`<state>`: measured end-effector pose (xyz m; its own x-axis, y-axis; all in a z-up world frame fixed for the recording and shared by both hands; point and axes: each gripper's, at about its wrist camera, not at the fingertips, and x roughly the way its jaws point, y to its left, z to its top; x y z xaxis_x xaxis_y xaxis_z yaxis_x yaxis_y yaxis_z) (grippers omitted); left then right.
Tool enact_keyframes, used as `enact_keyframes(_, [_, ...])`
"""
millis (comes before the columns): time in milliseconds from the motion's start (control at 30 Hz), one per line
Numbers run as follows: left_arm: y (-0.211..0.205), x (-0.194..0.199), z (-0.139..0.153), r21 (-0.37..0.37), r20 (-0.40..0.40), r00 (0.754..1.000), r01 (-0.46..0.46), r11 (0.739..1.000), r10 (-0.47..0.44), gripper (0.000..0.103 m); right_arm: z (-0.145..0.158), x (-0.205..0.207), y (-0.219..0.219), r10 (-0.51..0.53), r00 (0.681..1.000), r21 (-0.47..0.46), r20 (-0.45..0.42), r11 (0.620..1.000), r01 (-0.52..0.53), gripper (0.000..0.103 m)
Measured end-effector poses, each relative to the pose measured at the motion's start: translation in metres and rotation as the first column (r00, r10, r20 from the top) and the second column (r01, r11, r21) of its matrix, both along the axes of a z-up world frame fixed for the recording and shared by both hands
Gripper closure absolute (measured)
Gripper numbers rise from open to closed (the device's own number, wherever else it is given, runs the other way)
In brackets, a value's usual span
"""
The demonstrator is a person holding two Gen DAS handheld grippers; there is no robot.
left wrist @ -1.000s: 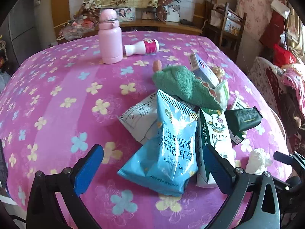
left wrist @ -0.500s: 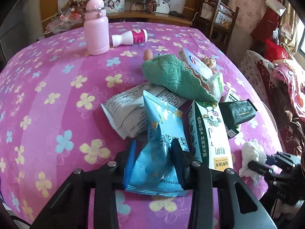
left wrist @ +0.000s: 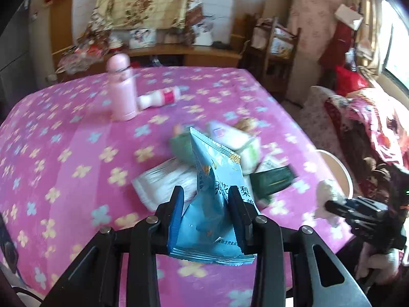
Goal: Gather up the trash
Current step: 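Carry bag and tissue to the white bucket and open both tools to drop them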
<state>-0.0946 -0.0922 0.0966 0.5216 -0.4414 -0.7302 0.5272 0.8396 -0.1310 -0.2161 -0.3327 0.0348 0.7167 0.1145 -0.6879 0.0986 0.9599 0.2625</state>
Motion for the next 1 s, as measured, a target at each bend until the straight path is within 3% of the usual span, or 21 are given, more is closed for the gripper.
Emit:
enact_keyframes(167, [-0.062, -0.013, 0.004, -0.021, -0.001, 0.995, 0.098, 0.995, -0.098, 0.066, -0.001, -0.013, -0.035, -0.079, 0.997, -0.019, -0.010, 0.997, 0.079, 0.073])
enact_keyframes(500, [-0.195, -0.035, -0.016, -0.016, -0.048, 0.968, 0.247, 0.969, -0.247, 0.066, -0.011, -0.040, -0.122, -0.264, 0.963, -0.103, -0.060, 0.961, 0.257, 0.073])
enact_keyframes(1000, [-0.331, -0.057, -0.047, -0.007, -0.089, 0.940, 0.331, 0.944, -0.330, 0.066, -0.050, -0.054, -0.245, -0.446, 0.880, -0.120, -0.160, 0.894, 0.431, 0.072])
